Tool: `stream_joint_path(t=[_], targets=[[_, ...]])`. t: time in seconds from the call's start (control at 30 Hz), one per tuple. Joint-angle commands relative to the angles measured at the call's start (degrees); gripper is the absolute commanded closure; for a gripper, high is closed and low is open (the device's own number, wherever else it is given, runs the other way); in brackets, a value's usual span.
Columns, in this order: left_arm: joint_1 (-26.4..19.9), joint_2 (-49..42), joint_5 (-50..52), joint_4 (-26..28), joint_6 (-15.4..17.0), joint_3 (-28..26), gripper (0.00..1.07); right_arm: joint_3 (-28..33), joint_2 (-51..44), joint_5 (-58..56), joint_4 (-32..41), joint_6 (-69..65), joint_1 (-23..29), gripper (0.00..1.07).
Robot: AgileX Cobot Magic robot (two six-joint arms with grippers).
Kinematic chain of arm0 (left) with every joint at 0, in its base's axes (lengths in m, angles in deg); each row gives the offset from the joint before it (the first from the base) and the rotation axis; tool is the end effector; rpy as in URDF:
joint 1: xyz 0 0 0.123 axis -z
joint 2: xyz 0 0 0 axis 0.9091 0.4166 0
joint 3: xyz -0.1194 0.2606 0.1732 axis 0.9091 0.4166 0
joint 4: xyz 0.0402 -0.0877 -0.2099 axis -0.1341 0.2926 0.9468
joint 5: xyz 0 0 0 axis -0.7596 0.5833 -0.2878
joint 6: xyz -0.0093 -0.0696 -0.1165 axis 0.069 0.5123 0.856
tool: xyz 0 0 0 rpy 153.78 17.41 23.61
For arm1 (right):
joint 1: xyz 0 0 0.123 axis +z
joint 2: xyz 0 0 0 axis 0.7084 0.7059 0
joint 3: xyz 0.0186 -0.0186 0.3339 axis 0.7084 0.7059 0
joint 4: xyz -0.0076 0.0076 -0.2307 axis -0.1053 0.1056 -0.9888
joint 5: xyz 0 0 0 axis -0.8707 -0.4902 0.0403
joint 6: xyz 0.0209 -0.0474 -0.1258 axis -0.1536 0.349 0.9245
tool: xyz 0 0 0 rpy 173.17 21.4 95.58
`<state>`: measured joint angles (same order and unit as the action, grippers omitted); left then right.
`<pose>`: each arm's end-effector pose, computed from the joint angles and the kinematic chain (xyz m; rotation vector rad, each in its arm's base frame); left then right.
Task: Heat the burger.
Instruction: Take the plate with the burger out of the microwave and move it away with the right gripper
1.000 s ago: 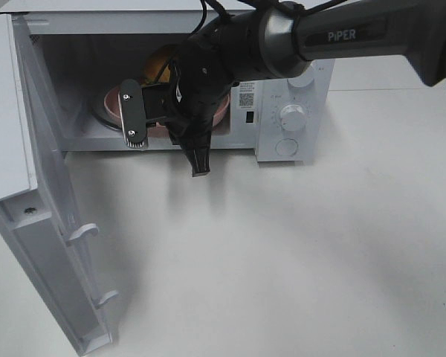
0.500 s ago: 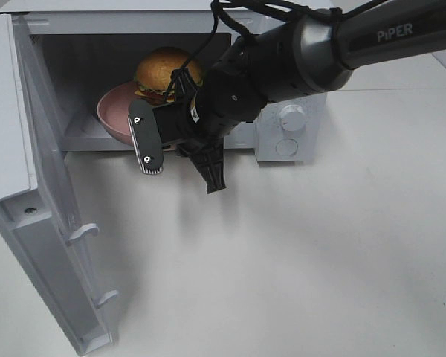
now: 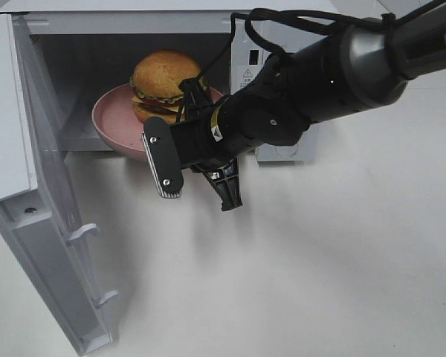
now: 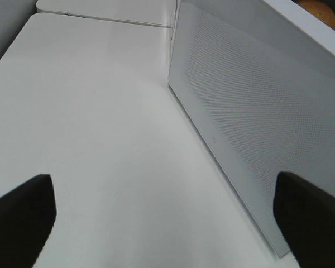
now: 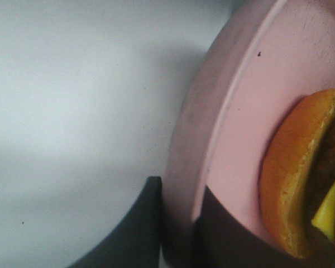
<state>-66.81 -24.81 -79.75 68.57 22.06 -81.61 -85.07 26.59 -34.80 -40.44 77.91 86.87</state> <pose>-0.0372 -0.0117 0.2512 -0.0412 2.0324 -0.1054 0.3473 0.3045 0.1856 -2.0560 1.1714 -0.3611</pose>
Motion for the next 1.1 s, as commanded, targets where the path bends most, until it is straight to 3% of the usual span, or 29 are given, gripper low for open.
stream_joint_path(t=[0.03,1.1], targets=[[0.0,-0.4,0.5,0.2,0.0,0.2,0.09,2.6,-3.8,5.8,-1.0,-0.6,-0.1,1.07],[0.0,-0.4,0.5,0.2,0.0,0.2,0.09,23.0,-22.3,9.5,-1.9,-0.6,-0.1,1.07]])
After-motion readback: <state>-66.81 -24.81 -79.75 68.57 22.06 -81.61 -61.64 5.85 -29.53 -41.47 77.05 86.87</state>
